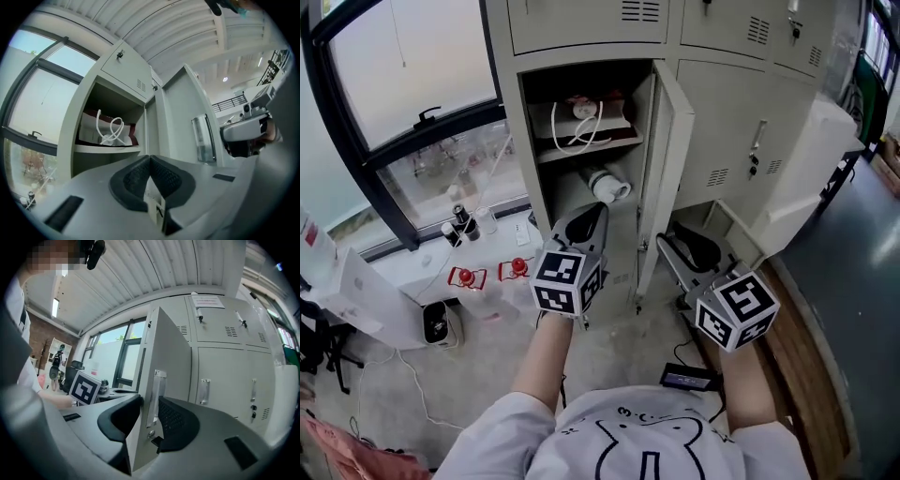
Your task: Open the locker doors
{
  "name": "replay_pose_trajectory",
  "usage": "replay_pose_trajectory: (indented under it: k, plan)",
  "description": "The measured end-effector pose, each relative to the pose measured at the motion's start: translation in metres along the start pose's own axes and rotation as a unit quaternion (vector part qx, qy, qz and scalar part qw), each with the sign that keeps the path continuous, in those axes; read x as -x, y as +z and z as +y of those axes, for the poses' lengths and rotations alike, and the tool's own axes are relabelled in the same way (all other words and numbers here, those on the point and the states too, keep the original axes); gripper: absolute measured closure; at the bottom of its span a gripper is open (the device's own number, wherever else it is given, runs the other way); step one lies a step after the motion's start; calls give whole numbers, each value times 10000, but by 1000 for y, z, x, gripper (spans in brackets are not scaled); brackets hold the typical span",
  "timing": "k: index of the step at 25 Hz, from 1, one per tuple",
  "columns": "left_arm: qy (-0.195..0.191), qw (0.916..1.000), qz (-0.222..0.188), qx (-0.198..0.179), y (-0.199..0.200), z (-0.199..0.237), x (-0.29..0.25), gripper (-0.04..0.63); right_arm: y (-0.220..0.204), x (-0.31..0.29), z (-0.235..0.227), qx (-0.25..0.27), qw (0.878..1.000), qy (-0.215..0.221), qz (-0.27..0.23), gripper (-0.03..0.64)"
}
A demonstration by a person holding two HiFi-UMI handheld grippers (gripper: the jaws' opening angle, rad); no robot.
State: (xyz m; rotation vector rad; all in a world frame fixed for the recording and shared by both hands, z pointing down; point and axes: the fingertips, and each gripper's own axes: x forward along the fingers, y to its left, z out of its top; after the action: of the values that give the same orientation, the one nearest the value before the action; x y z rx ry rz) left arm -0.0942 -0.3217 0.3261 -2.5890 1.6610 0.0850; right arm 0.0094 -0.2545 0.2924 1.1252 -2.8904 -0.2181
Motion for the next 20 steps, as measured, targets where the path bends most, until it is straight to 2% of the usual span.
replay_pose_trajectory:
  k: [5, 13, 17, 20]
  plan:
    - [-381, 9991, 6, -163, 1, -37, -12, 580, -5, 30, -31, 23, 9985, -545, 91, 508]
    - [-865, 9959, -32, -271, 7, -81, -23, 580, -9, 55, -70, 145, 9934, -1124, 170, 557]
    - [-963, 9947, -4, -350, 7, -90, -25, 580, -15, 65, -97, 42, 9859, -1668, 148, 606]
    - [-1011, 9941, 7, -380, 7, -95, -24, 580, -20, 73, -120, -122, 9784, -2063, 36, 606]
